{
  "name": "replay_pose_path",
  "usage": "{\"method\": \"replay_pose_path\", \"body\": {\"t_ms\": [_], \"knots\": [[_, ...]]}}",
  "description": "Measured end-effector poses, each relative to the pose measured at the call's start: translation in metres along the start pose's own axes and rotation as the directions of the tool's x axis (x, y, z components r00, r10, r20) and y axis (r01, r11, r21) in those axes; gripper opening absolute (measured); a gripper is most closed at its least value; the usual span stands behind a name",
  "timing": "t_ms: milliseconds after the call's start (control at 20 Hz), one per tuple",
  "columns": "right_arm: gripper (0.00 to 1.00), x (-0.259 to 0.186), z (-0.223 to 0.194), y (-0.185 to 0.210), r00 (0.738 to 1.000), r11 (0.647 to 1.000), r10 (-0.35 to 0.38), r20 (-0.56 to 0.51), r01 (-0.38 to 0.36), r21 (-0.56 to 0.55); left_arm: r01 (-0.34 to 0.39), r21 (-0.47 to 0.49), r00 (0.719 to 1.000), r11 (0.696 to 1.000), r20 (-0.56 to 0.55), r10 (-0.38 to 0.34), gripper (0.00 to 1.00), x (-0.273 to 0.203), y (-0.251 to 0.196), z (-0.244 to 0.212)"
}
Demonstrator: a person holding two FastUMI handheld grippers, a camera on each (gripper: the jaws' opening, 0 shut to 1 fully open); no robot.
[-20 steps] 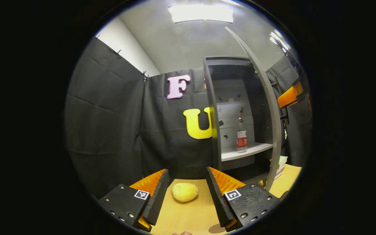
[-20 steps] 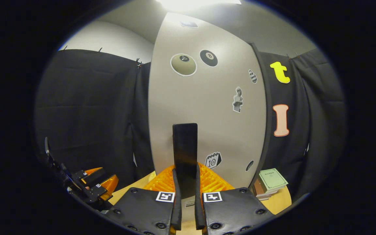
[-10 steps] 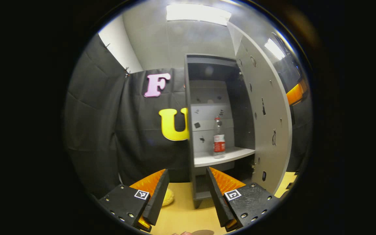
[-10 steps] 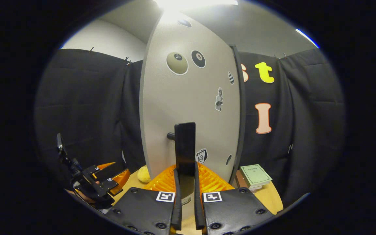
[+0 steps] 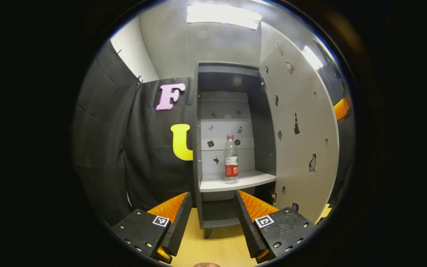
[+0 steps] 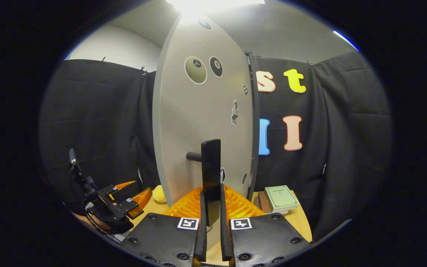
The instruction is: Open the cabinet door with the right hand, grasp the bottle in the cabinet with the left hand and place it on the coaster, then close the cabinet door with the right hand.
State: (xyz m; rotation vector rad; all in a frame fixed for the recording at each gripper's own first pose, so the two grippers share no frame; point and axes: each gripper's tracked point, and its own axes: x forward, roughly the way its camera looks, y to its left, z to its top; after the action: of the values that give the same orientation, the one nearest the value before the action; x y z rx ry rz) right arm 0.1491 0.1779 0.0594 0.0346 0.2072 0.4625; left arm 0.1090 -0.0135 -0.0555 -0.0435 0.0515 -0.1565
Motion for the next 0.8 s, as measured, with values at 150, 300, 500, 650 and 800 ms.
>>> {"method": "replay_pose_path", "body": {"t_ms": [150,300,500,650,800], "knots": [[0.17,-0.006,0.0,-0.024,1.0,1.0,0.009,0.009,-0.009,0.002,-0.02,0.016,1.0,1.0,0.003,0.02,0.66,-0.007,-0.022,0.006],[0.14,-0.011,0.0,-0.047,1.0,1.0,0.015,0.022,-0.015,0.008,-0.045,0.026,0.999,0.999,0.001,0.045,0.65,-0.01,-0.039,0.01],[0.17,-0.016,-0.001,-0.078,0.999,1.0,-0.009,0.034,0.009,0.001,-0.077,0.042,0.997,0.996,0.008,0.076,0.65,-0.012,-0.058,0.015],[0.19,-0.02,0.0,-0.078,0.996,0.995,0.07,0.05,-0.073,0.061,-0.09,0.061,0.996,0.994,0.019,0.089,0.66,-0.016,-0.072,0.023],[0.17,-0.041,0.002,-0.078,0.987,0.986,0.144,0.071,-0.149,0.07,-0.088,0.071,0.996,0.994,0.017,0.087,0.65,-0.011,-0.086,0.034]]}}
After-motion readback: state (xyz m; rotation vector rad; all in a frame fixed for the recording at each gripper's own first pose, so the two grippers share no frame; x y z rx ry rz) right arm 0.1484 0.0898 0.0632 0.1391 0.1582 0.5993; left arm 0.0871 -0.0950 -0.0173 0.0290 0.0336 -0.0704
